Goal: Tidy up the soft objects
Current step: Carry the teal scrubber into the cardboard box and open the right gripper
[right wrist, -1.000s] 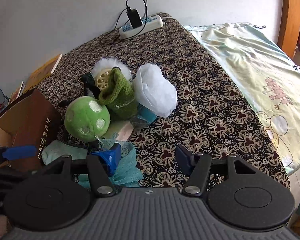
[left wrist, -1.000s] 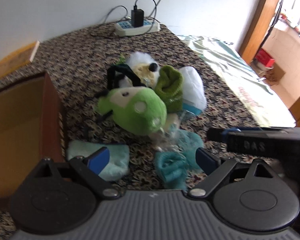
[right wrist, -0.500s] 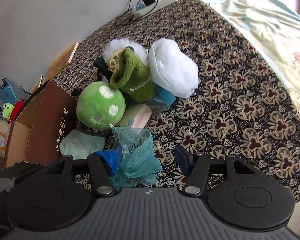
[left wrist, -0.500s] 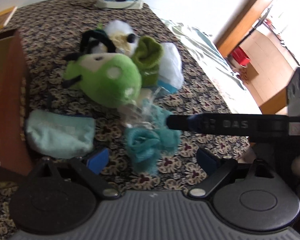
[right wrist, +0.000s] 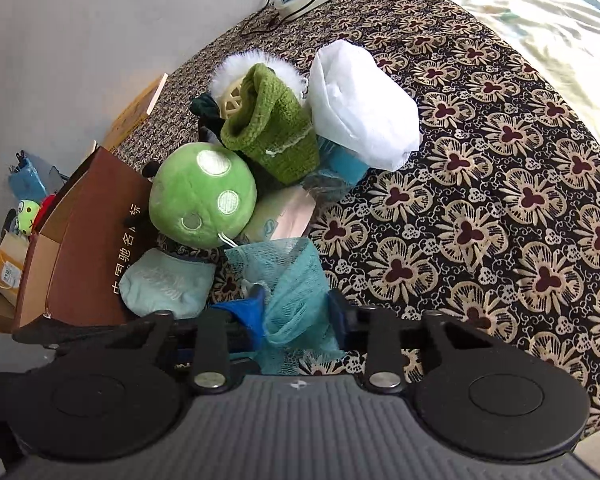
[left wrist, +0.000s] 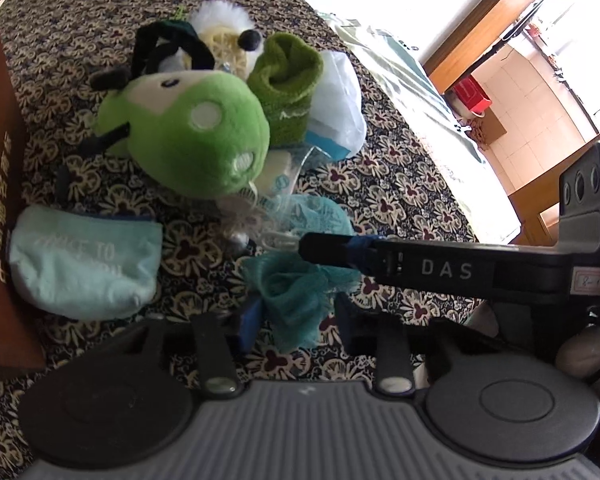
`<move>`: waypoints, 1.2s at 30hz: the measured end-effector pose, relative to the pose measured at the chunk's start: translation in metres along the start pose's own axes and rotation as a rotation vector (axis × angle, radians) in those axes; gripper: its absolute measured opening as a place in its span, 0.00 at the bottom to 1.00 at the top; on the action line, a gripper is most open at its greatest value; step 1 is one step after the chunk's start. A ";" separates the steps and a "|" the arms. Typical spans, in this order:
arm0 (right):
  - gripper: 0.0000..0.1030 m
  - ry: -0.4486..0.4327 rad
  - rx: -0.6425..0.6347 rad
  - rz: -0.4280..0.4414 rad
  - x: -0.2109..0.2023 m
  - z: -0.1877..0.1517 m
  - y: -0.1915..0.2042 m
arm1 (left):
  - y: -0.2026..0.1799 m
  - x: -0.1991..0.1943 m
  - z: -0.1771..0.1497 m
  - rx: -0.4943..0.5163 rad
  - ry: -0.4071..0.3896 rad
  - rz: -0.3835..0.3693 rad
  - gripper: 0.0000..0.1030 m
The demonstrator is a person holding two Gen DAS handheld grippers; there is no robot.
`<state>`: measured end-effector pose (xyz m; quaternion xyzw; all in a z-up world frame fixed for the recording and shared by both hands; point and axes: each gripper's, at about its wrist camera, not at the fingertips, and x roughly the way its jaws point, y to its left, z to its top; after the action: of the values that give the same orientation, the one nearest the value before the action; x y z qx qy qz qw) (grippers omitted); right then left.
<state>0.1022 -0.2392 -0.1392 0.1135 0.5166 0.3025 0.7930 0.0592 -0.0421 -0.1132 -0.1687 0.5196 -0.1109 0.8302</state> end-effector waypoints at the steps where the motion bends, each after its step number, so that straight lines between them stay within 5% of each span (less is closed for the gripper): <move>1: 0.04 -0.001 -0.001 0.004 0.000 0.001 0.000 | -0.001 -0.002 0.000 0.012 -0.004 -0.002 0.19; 9: 0.00 -0.003 -0.017 0.048 -0.026 -0.001 0.004 | -0.032 -0.028 0.001 0.210 -0.074 -0.022 0.16; 18: 0.00 -0.095 -0.061 0.151 -0.060 0.008 0.034 | -0.034 -0.084 0.002 0.269 -0.225 -0.093 0.16; 23: 0.00 -0.138 -0.094 0.220 -0.056 0.020 0.066 | -0.010 -0.123 0.000 0.235 -0.321 -0.073 0.16; 36: 0.00 -0.160 -0.305 0.350 0.004 0.032 0.224 | 0.117 -0.231 -0.027 0.103 -0.459 0.050 0.16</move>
<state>0.0510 -0.0551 -0.0180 0.1036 0.3730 0.4998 0.7748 -0.0650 0.1437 0.0202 -0.1338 0.3148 -0.0754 0.9366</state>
